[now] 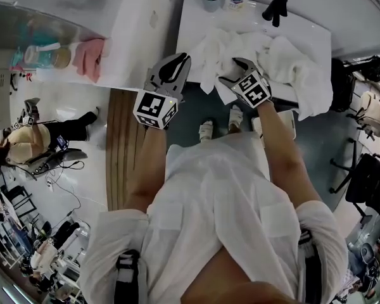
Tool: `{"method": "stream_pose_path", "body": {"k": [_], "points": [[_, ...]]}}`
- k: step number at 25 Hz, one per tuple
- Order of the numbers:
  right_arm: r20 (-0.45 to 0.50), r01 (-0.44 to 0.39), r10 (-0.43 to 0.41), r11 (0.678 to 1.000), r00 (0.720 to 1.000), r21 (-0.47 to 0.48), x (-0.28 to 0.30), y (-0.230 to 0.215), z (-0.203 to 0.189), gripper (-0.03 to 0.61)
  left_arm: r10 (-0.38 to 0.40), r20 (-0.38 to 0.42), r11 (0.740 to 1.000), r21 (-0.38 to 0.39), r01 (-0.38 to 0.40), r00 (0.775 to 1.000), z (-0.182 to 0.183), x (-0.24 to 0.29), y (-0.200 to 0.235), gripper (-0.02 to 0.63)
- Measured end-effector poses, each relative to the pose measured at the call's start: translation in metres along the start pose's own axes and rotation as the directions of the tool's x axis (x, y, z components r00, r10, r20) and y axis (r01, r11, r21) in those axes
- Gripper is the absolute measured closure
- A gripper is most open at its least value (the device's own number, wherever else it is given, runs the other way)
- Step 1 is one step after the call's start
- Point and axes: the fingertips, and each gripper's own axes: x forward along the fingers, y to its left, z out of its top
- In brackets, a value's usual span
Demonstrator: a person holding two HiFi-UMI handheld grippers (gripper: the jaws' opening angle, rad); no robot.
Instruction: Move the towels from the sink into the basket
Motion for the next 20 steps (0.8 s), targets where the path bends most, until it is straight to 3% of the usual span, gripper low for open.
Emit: {"method": "stream_pose_path", "body": {"k": [12, 20], "points": [[-0.072, -0.157, 0.161, 0.986, 0.984, 0.051, 0.046, 0.008, 0.015, 0.232, 0.03, -0.017, 1.0, -0.007, -0.03, 0.999, -0.008, 0.001, 0.007, 0.584], [-0.089, -0.238, 0.235, 0.971, 0.968, -0.024, 0.062, 0.018, 0.031, 0.233, 0.049, -0.019, 0.999, -0.014, -0.05, 0.999, -0.011, -0.002, 0.016, 0.583]]}}
